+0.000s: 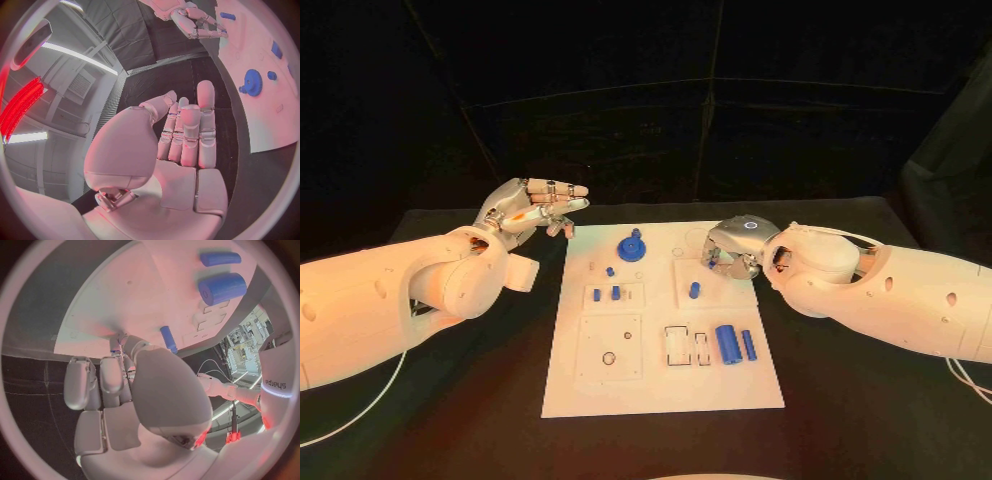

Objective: Assemble the parts on the task board

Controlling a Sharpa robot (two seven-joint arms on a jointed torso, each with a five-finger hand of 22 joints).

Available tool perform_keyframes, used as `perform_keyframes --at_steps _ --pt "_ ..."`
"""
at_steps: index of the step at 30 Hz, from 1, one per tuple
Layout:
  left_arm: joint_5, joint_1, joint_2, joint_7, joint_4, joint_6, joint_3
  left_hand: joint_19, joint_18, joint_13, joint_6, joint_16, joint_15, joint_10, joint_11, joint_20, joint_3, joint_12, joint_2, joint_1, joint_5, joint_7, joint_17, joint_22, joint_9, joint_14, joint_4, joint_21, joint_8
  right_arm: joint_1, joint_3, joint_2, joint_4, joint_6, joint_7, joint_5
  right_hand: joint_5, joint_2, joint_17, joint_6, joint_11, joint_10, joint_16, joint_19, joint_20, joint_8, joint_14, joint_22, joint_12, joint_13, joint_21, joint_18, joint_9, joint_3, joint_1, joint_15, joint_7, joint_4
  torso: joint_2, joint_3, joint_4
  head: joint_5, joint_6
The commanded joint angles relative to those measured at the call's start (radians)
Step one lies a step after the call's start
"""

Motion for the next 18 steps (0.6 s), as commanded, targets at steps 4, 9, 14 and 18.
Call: perform_keyframes --at_steps 4,9,14,18 --pt "0.007 0.001 -0.005 -0.002 -0.003 -0.002 0.001 -0.009 0.005 0.0 -0.002 -0.006 0.002 0.001 0.005 0.0 -0.004 0.003 0.008 0.004 0.001 0.006 -0.005 -0.002 -0.002 -0.009 -0.007 -0.009 0.003 0.002 0.001 -0.029 0.04 -0.072 -0.012 0.044 0.003 -0.006 -0.004 0.004 -0.005 0.008 0.004 0.01 0.002 -0.009 0.025 0.011 -0.007 0.001 0.007 -0.008 -0.003 0.027 -0.026 -0.004 0.004 -0.014 -0.001 -0.0005 -0.0008 -0.002 0.0" --pt "0.007 0.001 -0.009 -0.003 -0.007 -0.006 0.001 -0.009 0.005 0.0 -0.004 -0.007 0.003 -0.001 0.006 0.0 -0.004 0.003 0.009 0.003 0.001 0.007 -0.007 -0.003 -0.002 -0.009 -0.007 -0.01 0.002 0.003 0.002 -0.049 0.062 -0.109 -0.012 0.069 0.003 -0.01 -0.005 0.0 -0.003 0.005 0.005 0.01 0.003 -0.012 0.025 0.012 -0.011 0.0 0.008 -0.008 -0.003 0.041 -0.036 -0.003 0.006 -0.024 -0.001 -0.0009 -0.001 -0.003 0.001" --pt "0.007 0.001 -0.011 -0.002 -0.011 -0.008 0.001 -0.009 0.005 -0.001 -0.005 -0.007 0.003 -0.003 0.007 0.001 -0.005 0.004 0.009 0.002 0.001 0.008 -0.007 -0.004 -0.002 -0.01 -0.006 -0.01 0.001 0.003 0.003 -0.066 0.085 -0.152 -0.005 0.079 0.004 -0.012 -0.006 -0.002 -0.002 0.003 0.006 0.01 0.004 -0.013 0.025 0.014 -0.013 0.0 0.01 -0.008 -0.004 0.053 -0.042 -0.002 0.007 -0.034 -0.001 -0.0006 0.0005 -0.004 -0.002" --pt "0.014 0.001 -0.011 -0.001 -0.013 -0.01 0.001 -0.009 0.005 -0.001 -0.006 -0.007 0.004 -0.003 0.008 0.001 -0.005 0.004 0.01 0.001 0.001 0.008 -0.008 -0.004 -0.002 -0.01 -0.006 -0.011 0.001 0.003 0.004 -0.086 0.123 -0.181 0.003 0.109 0.006 -0.013 -0.004 -0.003 -0.001 0.003 0.008 0.012 0.005 -0.013 0.025 0.017 -0.014 0.0 0.012 -0.009 -0.004 0.062 -0.045 -0.001 0.008 -0.041 -0.002 -0.0012 0.0009 -0.001 -0.004"
